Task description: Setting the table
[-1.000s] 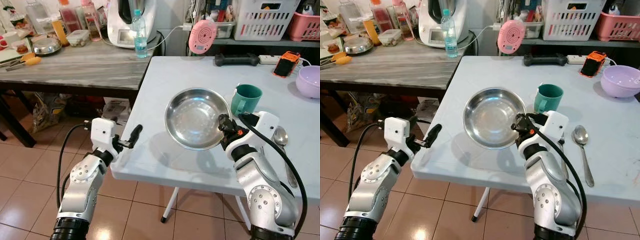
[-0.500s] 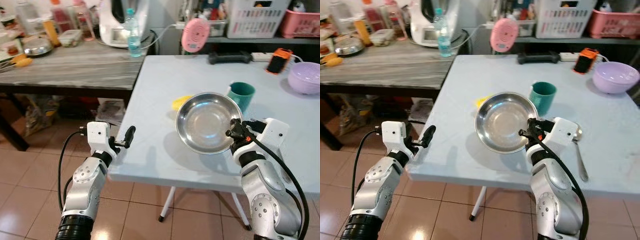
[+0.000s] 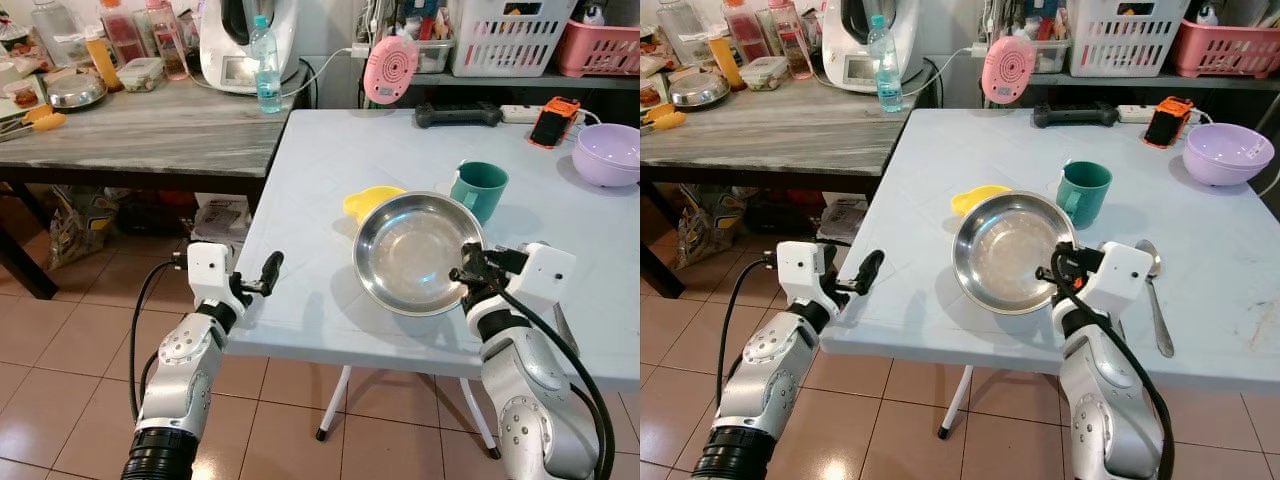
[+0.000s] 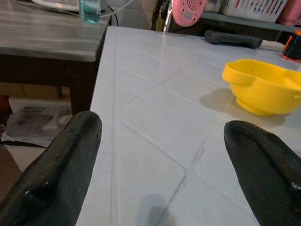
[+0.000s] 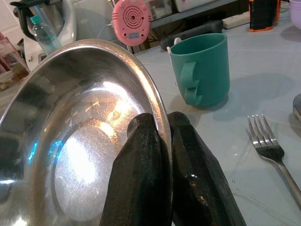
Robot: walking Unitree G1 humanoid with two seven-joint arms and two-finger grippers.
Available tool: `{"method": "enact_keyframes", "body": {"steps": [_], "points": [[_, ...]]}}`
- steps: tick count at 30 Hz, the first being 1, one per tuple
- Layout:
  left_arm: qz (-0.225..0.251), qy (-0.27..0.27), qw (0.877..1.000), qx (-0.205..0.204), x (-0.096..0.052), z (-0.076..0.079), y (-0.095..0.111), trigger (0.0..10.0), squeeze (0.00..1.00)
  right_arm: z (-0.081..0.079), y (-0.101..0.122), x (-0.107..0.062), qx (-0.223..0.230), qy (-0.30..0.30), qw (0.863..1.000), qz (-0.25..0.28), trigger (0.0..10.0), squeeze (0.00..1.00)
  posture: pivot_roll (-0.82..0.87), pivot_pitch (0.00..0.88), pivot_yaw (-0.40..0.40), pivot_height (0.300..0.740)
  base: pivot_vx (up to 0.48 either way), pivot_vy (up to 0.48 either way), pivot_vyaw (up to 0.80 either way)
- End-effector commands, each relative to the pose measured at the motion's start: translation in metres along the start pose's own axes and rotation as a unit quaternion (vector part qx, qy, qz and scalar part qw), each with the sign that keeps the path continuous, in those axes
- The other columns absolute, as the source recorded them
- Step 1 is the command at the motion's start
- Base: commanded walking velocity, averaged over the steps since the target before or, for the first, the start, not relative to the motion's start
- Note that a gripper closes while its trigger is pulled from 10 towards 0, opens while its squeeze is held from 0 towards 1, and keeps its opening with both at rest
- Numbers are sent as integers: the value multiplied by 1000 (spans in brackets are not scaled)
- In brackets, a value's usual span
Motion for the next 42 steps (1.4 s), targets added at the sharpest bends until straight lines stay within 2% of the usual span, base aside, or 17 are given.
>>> {"method": "enact_keyframes", "body": {"steps": [1,11,18,33,42], "points": [[-1,-3,1000,6,1,-1,1,10000,0,-4,9,0,-4,3,1000,18,10000,0,-110,0,65,740,0,0,0],[0,-7,1000,5,3,-2,2,10000,0,-5,9,1,-3,3,1000,21,10000,0,-112,0,67,740,0,282,0],[3,-4,1000,11,6,-6,6,10000,0,-5,8,1,-3,3,1000,21,10000,0,-112,0,72,740,0,459,-546],[3,-19,1000,14,8,4,2,10000,0,-4,6,1,-10,-5,1000,19,10000,0,-111,0,77,740,0,480,-560],[3,-21,1000,18,8,6,0,10000,0,-6,4,1,-20,2,1000,21,10000,0,-104,0,72,740,0,480,0]]}}
Point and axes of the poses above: a point about 5 cm out from each wrist's last joint towards the gripper, its own x axis pointing out of the wrist towards the gripper, its own y axis along the axis of the wrist's last joint, z = x × y, the point moved 5 cm from there along x, pointing out of the wrist towards the gripper, and after that the axes turned 5 degrees about -x, right-handed, at the moved point
